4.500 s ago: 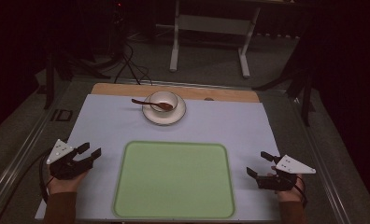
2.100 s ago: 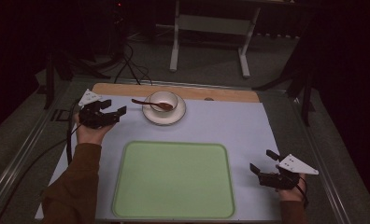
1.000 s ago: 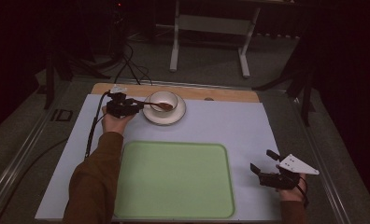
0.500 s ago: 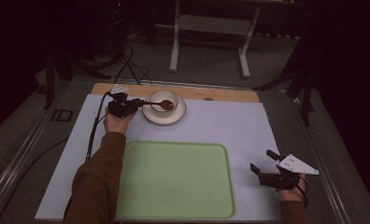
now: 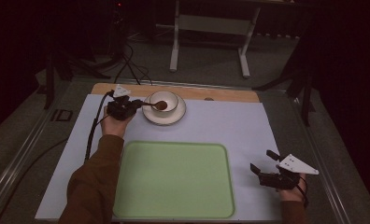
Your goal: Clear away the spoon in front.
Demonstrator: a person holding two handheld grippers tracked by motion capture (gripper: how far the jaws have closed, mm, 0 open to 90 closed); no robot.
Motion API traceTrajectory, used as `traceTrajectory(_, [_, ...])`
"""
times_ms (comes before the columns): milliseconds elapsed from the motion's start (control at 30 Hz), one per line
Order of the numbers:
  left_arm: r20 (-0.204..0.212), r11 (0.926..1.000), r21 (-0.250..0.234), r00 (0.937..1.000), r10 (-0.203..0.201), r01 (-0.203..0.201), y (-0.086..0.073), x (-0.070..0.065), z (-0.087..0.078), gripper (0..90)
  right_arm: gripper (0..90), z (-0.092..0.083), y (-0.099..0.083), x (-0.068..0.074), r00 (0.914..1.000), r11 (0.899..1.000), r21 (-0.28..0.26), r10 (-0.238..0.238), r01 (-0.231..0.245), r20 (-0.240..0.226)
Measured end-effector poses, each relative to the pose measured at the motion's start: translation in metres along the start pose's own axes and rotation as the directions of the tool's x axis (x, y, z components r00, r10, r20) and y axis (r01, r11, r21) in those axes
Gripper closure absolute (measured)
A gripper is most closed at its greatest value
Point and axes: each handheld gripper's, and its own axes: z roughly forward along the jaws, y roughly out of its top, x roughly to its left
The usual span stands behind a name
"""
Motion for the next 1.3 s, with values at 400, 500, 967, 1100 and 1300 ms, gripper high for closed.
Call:
traceTrajectory(400, [-0.028,0.9989,0.031,0.999,0.035,-0.035,0.002,0.002,-0.014,83.8,12.9,0.0,0.0,0.0,1.0,1.0,0.003,0.0,0.0,0.002])
traceTrajectory(500, [-0.028,0.9982,0.038,0.9985,0.048,-0.047,0.002,0.002,-0.017,83.8,12.8,0.0,0.0,-0.001,1.0,1.0,0.004,0.004,-0.004,0.004])
traceTrajectory(967, [-0.007,0.9979,-0.046,0.9989,0.046,-0.046,0.009,-0.002,-0.038,83.8,12.8,0.001,-0.001,-0.001,1.0,1.0,0.01,0.002,-0.002,0.003])
traceTrajectory(1100, [-0.006,0.9968,-0.063,0.9988,0.048,-0.049,0.012,-0.004,-0.046,83.8,12.9,0.001,-0.001,-0.001,1.0,1.0,0.012,0.003,-0.003,0.003])
traceTrajectory(1300, [-0.011,0.9963,-0.072,0.9989,0.046,-0.047,0.014,-0.003,-0.056,83.8,12.9,0.001,-0.001,-0.001,1.0,1.0,0.011,0.002,-0.002,0.003])
